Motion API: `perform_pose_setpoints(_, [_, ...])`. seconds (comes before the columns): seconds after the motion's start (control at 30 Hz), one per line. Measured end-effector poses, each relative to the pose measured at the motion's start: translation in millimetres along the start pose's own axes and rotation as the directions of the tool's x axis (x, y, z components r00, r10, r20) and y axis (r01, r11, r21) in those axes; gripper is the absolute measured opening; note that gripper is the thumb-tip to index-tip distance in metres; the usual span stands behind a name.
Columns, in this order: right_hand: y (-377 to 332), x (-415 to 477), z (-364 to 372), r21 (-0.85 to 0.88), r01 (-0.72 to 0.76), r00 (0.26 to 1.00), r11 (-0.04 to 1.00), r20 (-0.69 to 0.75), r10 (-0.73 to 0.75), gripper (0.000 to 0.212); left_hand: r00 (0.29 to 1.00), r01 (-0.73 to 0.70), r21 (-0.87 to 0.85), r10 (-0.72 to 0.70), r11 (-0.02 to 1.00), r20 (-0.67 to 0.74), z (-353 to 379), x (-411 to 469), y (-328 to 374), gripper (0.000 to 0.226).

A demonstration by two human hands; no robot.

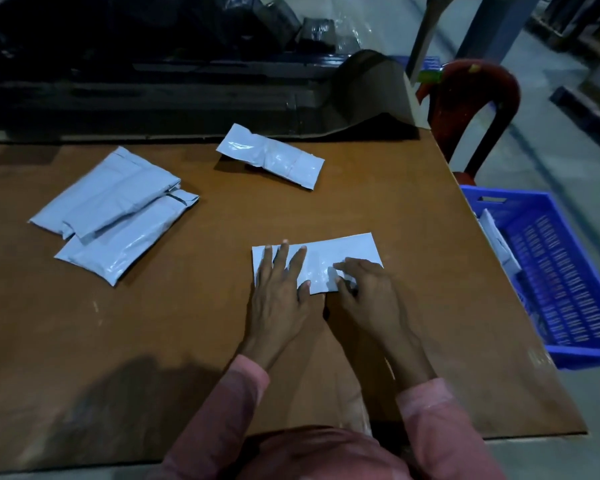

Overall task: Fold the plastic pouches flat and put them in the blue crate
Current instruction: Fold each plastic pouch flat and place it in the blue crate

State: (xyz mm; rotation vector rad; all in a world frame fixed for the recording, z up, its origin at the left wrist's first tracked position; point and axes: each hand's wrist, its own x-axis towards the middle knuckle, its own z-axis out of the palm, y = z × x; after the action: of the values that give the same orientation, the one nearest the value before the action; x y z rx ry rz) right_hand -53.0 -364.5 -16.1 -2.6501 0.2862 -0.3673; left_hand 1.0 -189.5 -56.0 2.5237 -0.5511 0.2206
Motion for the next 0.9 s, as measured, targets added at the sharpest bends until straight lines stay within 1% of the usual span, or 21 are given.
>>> perform_pose_setpoints(0.07, [4.0,-5.7,5.4,-0.063,0.008,0.998,0.998,0.070,-0.003,0.026,1.000,-0.004,-0.030,0.004,1.000,0.005,6.4,-0.9,-1.2,0.057])
perform_pose_setpoints(0.1, [5.8,-8.6,7.0,-0.093,0.008,0.997,0.996,0.078,-0.001,0.026,1.000,-0.030,-0.025,0.030,0.999,-0.006,9.3,-1.0,-1.3,0.054])
perform_pose_setpoints(0.2, [0.0,-14.8,4.4,-0.132,-0.043,0.999,0.990,0.025,0.047,0.036,0.994,-0.109,0.033,0.110,0.993,-0.025,16.6,-4.8,1.5,0.046])
perform_pose_setpoints(0.23, [-2.6,-15.4,3.8,-0.132,-0.019,1.000,0.991,0.014,0.021,0.038,0.993,-0.115,0.044,0.116,0.992,-0.012,17.7,-7.5,4.8,0.046])
perform_pose_setpoints(0.3, [-6.5,-14.6,4.4,-0.121,0.085,0.996,0.989,0.027,-0.082,0.040,0.995,-0.095,0.053,0.094,0.994,0.026,18.1,-14.8,12.1,0.051])
perform_pose_setpoints(0.33, [-6.8,-13.4,5.5,-0.101,0.116,0.993,0.988,0.050,-0.111,0.041,0.996,-0.080,0.055,0.077,0.995,0.051,17.6,-18.1,14.8,0.053])
perform_pose_setpoints(0.4, [-7.7,-9.9,7.1,-0.090,0.105,0.991,0.990,0.092,-0.097,0.041,0.993,-0.073,0.079,0.065,0.994,0.097,17.6,-23.1,16.6,0.055])
perform_pose_setpoints(0.47, [-7.5,-10.3,9.5,-0.137,0.092,0.993,0.986,0.088,-0.080,0.041,0.991,-0.076,0.121,0.062,0.990,0.115,19.0,-25.4,16.0,0.055])
perform_pose_setpoints(0.63, [-0.1,-16.5,24.1,-0.177,0.110,0.989,0.978,0.120,-0.090,0.045,0.995,-0.027,0.151,0.013,0.988,0.097,21.5,-22.7,18.5,0.053])
perform_pose_setpoints(0.7, [0.8,-17.4,28.4,-0.187,0.102,0.992,0.977,0.096,-0.086,0.045,0.996,-0.018,0.114,0.008,0.993,0.093,18.6,-22.3,21.2,0.052])
perform_pose_setpoints(0.77, [-0.2,-15.1,29.5,-0.233,0.099,0.991,0.967,0.110,-0.075,0.046,0.997,0.010,0.087,-0.017,0.996,0.074,14.4,-20.1,24.2,0.051])
perform_pose_setpoints(0.83, [-1.3,-11.6,30.1,-0.267,0.088,0.991,0.960,0.122,-0.057,0.046,0.997,0.045,0.116,-0.051,0.992,0.056,10.8,-14.5,25.3,0.049])
perform_pose_setpoints(0.9, [-4.1,-8.5,27.2,-0.256,0.057,0.996,0.965,0.085,-0.037,0.044,0.996,0.054,0.165,-0.065,0.985,0.062,5.3,-7.0,26.2,0.047])
